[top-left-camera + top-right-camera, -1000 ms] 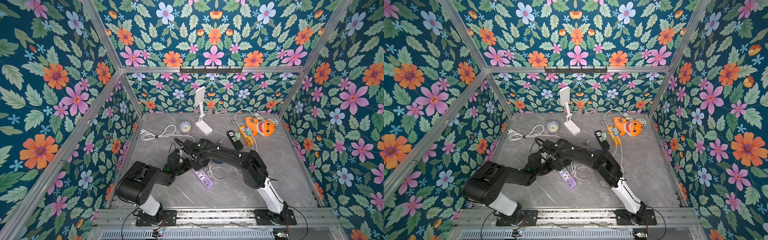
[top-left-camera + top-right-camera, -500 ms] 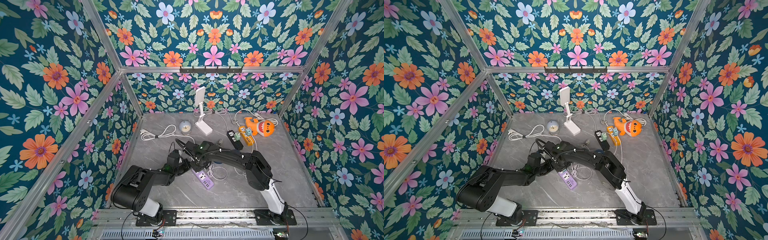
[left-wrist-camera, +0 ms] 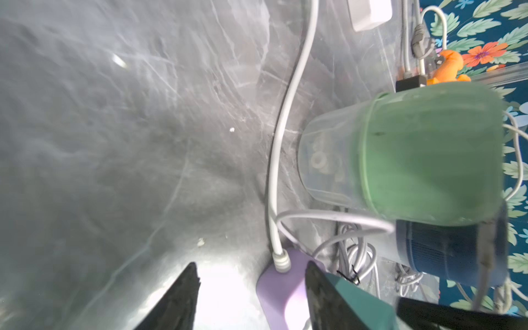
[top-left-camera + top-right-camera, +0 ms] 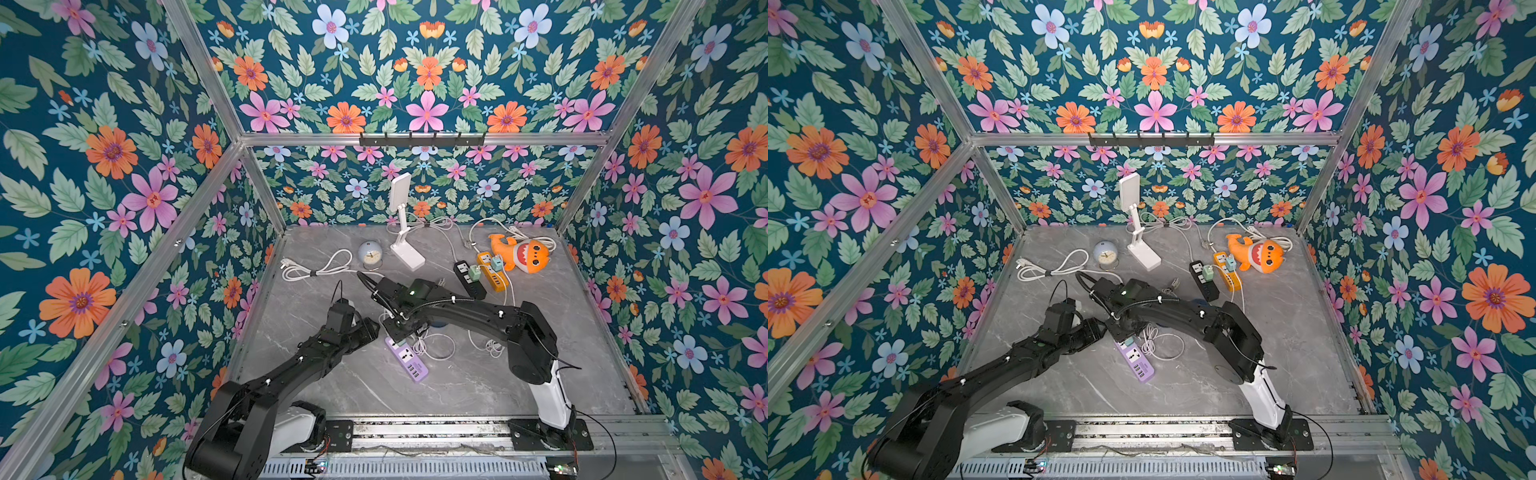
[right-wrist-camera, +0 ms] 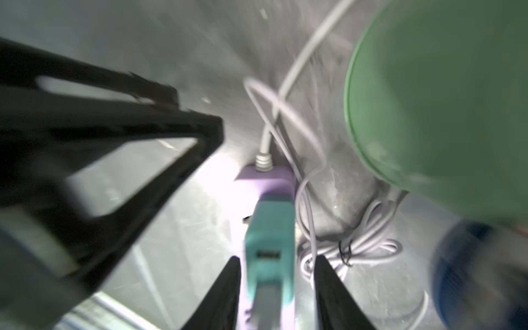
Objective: Charge the cordless meat grinders
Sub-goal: Insert the plug into the socket, then reset both arms
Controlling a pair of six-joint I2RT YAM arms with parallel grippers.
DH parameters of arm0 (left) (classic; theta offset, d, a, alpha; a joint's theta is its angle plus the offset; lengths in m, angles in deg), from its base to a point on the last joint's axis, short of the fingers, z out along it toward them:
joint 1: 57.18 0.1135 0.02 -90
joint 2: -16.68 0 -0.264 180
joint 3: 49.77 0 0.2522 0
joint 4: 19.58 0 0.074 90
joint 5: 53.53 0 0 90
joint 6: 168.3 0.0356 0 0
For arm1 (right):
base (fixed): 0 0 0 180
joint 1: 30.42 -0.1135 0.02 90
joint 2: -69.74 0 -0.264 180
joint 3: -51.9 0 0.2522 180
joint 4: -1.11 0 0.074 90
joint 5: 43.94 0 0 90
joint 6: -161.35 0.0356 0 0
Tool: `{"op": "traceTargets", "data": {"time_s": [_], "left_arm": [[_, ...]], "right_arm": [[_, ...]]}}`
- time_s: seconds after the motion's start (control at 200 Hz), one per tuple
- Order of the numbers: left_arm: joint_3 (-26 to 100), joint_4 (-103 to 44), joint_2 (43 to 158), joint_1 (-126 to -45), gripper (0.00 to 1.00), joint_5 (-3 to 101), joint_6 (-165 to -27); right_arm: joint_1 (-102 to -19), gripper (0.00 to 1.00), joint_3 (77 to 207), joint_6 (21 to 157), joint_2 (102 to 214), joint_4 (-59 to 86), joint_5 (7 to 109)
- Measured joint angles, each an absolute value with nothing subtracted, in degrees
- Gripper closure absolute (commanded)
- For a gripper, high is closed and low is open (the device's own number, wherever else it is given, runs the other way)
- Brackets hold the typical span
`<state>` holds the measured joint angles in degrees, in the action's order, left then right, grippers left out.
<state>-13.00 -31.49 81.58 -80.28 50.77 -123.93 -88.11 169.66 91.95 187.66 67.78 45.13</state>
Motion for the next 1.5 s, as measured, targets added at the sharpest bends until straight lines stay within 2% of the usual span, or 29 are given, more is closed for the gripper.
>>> {"op": "traceTargets", "data": {"time_s": [0.065, 0.13, 0.36, 0.585, 0.695, 0.795, 0.835, 0.905, 0.925, 1.055, 1.145, 1.3, 1.5], "left_arm": [[-12.4, -34.3, 78.9, -80.3, 0.21, 49.7, -123.5], [-11.7, -36.9, 76.8, -80.2, 0.17, 49.0, -123.3], [-6.6, -46.2, 70.9, -80.2, 0.12, 46.0, -121.4], [6.0, -52.3, 66.0, -80.2, 0.08, 38.9, -114.1], [12.4, -52.5, 66.3, -80.2, 0.06, 33.1, -107.5], [18.0, -51.1, 68.0, -80.2, 0.08, 27.5, -100.0], [19.3, -49.7, 68.8, -80.2, 0.01, 25.1, -97.1], [20.8, -47.6, 70.2, -80.2, 0.00, 21.6, -92.6], [20.9, -46.9, 70.4, -80.2, 0.00, 21.2, -91.4], [14.9, -35.3, 71.6, -78.1, 0.00, 16.8, -83.6], [5.4, -27.6, 72.6, -71.8, 0.00, 16.1, -82.3], [-9.9, -19.3, 73.8, -62.6, 0.00, 16.8, -84.8], [-23.2, -4.1, 80.5, -59.9, 0.01, 18.6, -85.8]], "right_arm": [[-88.2, 0.51, 170.1, 92.0, 186.2, 67.8, 45.7], [-88.2, 0.50, 170.3, 91.9, 185.3, 68.1, 45.7], [-87.9, 0.46, 169.7, 91.5, 180.3, 69.6, 45.5], [-84.5, 0.45, 163.8, 90.1, 166.4, 66.4, 45.8], [-77.7, 0.45, 157.7, 89.8, 156.6, 62.5, 44.8], [-66.5, 0.57, 147.8, 90.9, 147.3, 54.3, 42.1], [-61.3, 0.46, 141.2, 90.9, 143.1, 48.3, 41.0], [-53.7, 0.33, 129.4, 90.4, 135.4, 38.7, 40.0], [-52.1, 0.33, 127.2, 90.1, 133.8, 37.0, 40.2], [-35.5, 0.25, 119.2, 89.4, 128.7, 22.4, 41.2], [-27.7, 0.23, 114.1, 89.2, 129.4, 17.2, 39.9], [-24.8, 0.22, 99.8, 85.2, 130.6, 11.2, 35.6], [-24.3, 0.18, 85.3, 82.1, 135.2, 0.3, 33.5]]}}
